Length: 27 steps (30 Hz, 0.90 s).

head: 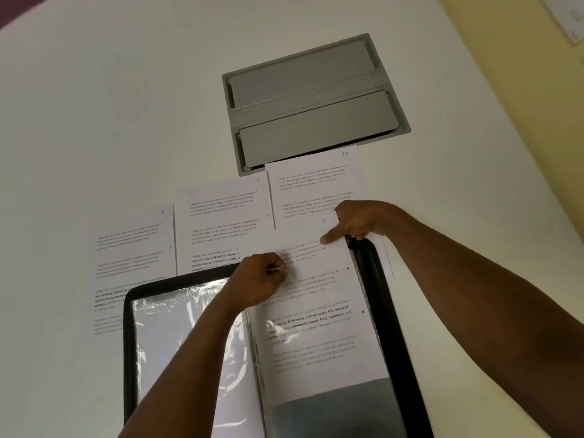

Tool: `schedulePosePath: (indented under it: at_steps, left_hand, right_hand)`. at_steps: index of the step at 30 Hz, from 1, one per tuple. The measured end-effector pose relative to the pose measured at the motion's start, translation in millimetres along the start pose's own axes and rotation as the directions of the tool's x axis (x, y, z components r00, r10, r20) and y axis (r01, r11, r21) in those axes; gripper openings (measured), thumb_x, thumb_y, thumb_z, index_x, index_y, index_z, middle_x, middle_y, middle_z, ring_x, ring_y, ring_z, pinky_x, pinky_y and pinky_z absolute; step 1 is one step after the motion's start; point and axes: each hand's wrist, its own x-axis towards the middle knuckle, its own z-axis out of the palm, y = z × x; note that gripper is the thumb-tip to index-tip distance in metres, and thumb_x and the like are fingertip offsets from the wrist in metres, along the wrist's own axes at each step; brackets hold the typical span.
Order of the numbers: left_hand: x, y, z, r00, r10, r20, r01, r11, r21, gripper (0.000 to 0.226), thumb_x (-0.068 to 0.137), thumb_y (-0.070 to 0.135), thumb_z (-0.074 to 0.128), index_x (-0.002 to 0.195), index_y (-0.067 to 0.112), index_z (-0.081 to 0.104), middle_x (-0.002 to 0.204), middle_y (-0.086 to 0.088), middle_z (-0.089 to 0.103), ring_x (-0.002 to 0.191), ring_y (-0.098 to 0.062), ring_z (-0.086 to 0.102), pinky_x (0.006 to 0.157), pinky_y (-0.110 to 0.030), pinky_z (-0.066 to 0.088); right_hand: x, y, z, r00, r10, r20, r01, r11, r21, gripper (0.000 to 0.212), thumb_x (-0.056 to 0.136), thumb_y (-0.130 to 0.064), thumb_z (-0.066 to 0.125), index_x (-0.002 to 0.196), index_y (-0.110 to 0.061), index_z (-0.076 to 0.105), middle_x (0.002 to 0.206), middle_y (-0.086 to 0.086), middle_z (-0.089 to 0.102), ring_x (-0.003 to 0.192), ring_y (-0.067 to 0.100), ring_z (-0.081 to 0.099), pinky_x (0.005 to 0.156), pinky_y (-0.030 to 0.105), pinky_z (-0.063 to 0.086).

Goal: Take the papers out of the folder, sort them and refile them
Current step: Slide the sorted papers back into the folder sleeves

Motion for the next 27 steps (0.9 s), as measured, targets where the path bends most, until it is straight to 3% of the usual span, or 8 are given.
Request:
schedulePosePath:
  at_steps: [3,5,8,14,17,19,23,27]
  left_hand:
    - [-0.6,-0.9,-0.1,1.0,0.006,-0.013,-0.006,1.0,-0.004,0.009,0.092,0.022,0.061,0.09,0.018,0.069,0.08,0.008,0.068,0.075,-0.005,0.063,0.064,-0.012,0.044]
    - [-0.8,-1.3,0.1,1.0,0.005,-0.02,-0.006,1.0,-0.009,0.008,0.092,0.021,0.062,0.088,0.02,0.068,0.079,0.011,0.068,0.074,0.0,0.062,0.064,-0.01,0.042]
    - [-0.4,-1.4,0.9,1.0,0.0,-0.023,-0.001,1.0,-0.019,0.008,0.091,0.02,0.063,0.085,0.024,0.067,0.077,0.016,0.066,0.072,0.008,0.059,0.062,-0.005,0.039]
    - [-1.0,-1.9,2.5,0.999,0.012,-0.039,-0.013,1.0,-0.027,0.008,0.092,0.022,0.062,0.091,0.021,0.069,0.084,0.015,0.066,0.08,0.004,0.06,0.066,-0.006,0.039]
    - [-4.1,-2.6,3.6,0.998,0.016,-0.06,-0.018,0.999,-0.031,0.009,0.093,0.023,0.061,0.091,0.02,0.069,0.085,0.013,0.067,0.082,0.001,0.06,0.069,-0.013,0.042]
    - [-7.2,-2.7,5.8,0.996,0.025,-0.089,-0.027,0.999,-0.03,0.008,0.093,0.023,0.061,0.09,0.021,0.068,0.085,0.013,0.067,0.082,0.0,0.061,0.07,-0.012,0.042]
    - [-14.0,-1.8,11.3,0.983,0.042,-0.18,-0.05,0.998,-0.043,0.007,0.092,0.023,0.061,0.09,0.02,0.068,0.088,0.009,0.068,0.085,-0.003,0.062,0.074,-0.017,0.046]
    - [-27.2,-11.1,25.6,0.945,0.06,-0.322,-0.089,0.993,-0.075,0.027,0.089,0.02,0.065,0.116,0.017,0.06,0.115,0.002,0.063,0.101,-0.009,0.058,0.09,-0.032,0.051]
  right_hand:
    - [-3.6,-2.6,7.6,0.975,-0.096,-0.199,0.141,0.964,0.225,0.044,0.078,-0.027,0.08,0.116,-0.012,0.065,0.107,0.001,0.067,0.086,0.015,0.064,0.062,0.021,0.05]
    - [-4.3,-1.0,10.6,0.963,-0.139,-0.23,0.166,0.981,0.104,0.036,0.081,-0.025,0.078,0.113,-0.013,0.067,0.106,-0.001,0.065,0.089,0.012,0.061,0.071,0.022,0.05]
    - [-7.1,-0.2,13.5,0.991,-0.121,-0.051,0.109,0.974,-0.198,0.029,0.079,-0.028,0.079,0.105,-0.015,0.072,0.096,-0.008,0.065,0.094,0.01,0.057,0.078,0.02,0.043]
    - [-22.7,-17.7,15.2,0.986,-0.062,0.154,0.114,0.926,-0.359,0.028,0.091,-0.026,0.066,0.116,-0.013,0.07,0.108,-0.007,0.063,0.102,0.006,0.051,0.095,0.023,0.041]
    - [-30.9,-22.1,19.1,0.982,0.01,0.191,0.074,0.901,-0.427,0.026,0.098,-0.032,0.054,0.107,-0.014,0.069,0.098,-0.005,0.056,0.094,0.009,0.048,0.09,0.025,0.04]
    - [-37.5,-19.2,24.6,0.99,-0.012,0.14,0.059,0.939,-0.338,0.042,0.098,-0.046,0.047,0.098,-0.009,0.066,0.099,0.001,0.06,0.093,0.012,0.051,0.088,0.029,0.045]
    - [-58.4,-0.4,41.3,0.999,-0.034,-0.041,0.046,0.945,0.325,0.05,0.089,-0.054,0.057,0.113,-0.01,0.059,0.106,0.008,0.07,0.1,0.019,0.066,0.084,0.035,0.056]
    - [-76.9,27.3,70.1,0.999,-0.038,0.001,0.035,0.919,0.392,0.047,0.081,-0.036,0.075,0.119,-0.012,0.059,0.106,0.006,0.073,0.096,0.021,0.071,0.084,0.039,0.058]
